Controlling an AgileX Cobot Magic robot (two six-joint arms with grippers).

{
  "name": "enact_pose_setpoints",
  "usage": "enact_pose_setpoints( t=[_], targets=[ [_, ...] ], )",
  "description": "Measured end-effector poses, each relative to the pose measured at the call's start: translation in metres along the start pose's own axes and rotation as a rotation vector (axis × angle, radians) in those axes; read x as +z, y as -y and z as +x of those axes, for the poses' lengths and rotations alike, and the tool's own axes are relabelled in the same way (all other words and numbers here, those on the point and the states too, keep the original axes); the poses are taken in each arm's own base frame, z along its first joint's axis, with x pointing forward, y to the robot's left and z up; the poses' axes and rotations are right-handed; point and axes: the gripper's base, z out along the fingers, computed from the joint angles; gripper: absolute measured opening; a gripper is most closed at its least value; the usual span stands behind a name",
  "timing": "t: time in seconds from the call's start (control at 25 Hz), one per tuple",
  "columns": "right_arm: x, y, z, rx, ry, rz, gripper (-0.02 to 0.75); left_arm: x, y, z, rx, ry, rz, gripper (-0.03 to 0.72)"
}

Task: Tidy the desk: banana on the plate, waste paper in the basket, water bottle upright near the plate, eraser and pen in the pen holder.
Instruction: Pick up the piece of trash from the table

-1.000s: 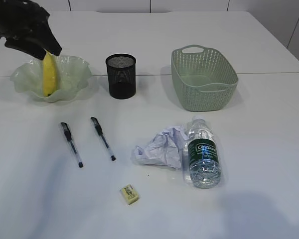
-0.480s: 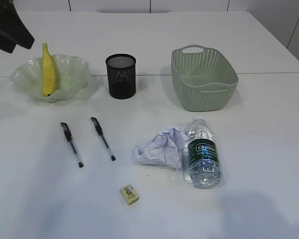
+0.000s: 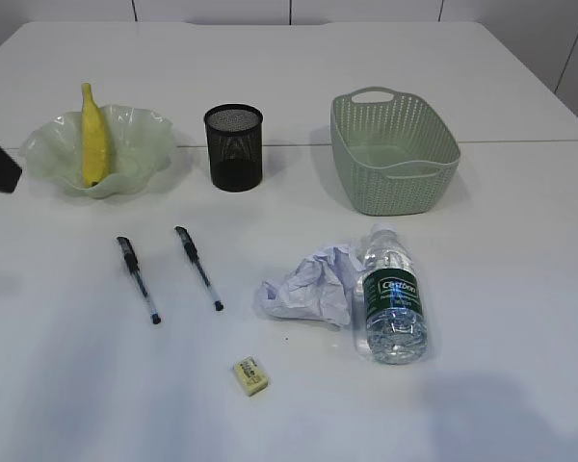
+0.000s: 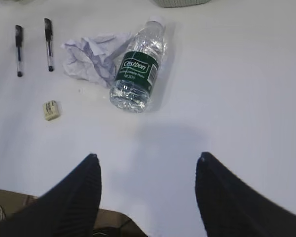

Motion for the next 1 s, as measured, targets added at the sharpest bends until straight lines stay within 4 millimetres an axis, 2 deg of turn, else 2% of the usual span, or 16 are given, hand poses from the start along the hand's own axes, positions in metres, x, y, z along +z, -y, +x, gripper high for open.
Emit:
enact_pose_setpoints(
  t=[0.2, 0.36, 0.52, 0.76, 1.0],
  targets=[
    [0.001, 0.0, 0.004, -0.039, -0.059, 0.004, 0.448, -0.012, 0.007, 0.043, -0.002, 0.033, -0.006, 0.333],
    [0.007, -0.001, -0.001, -0.033, -0.108, -0.005, 0.448, -0.023, 0.014, 0.064, 0.007, 0.058, 0.007, 0.333],
    [0.007, -0.006, -0.021, -0.072, -0.113, -0.016, 0.448, -0.034, 0.019, 0.071, 0.027, 0.092, 0.008, 0.333],
    [0.011, -0.018, -0.06, -0.148, -0.141, -0.045, 0.448, -0.035, 0.015, 0.073, 0.043, 0.076, -0.045, 0.333],
    [0.036, -0.033, -0.09, -0.228, -0.249, -0.081, 0.448, -0.036, 0.0, 0.077, 0.027, 0.029, -0.211, 0.332]
  ],
)
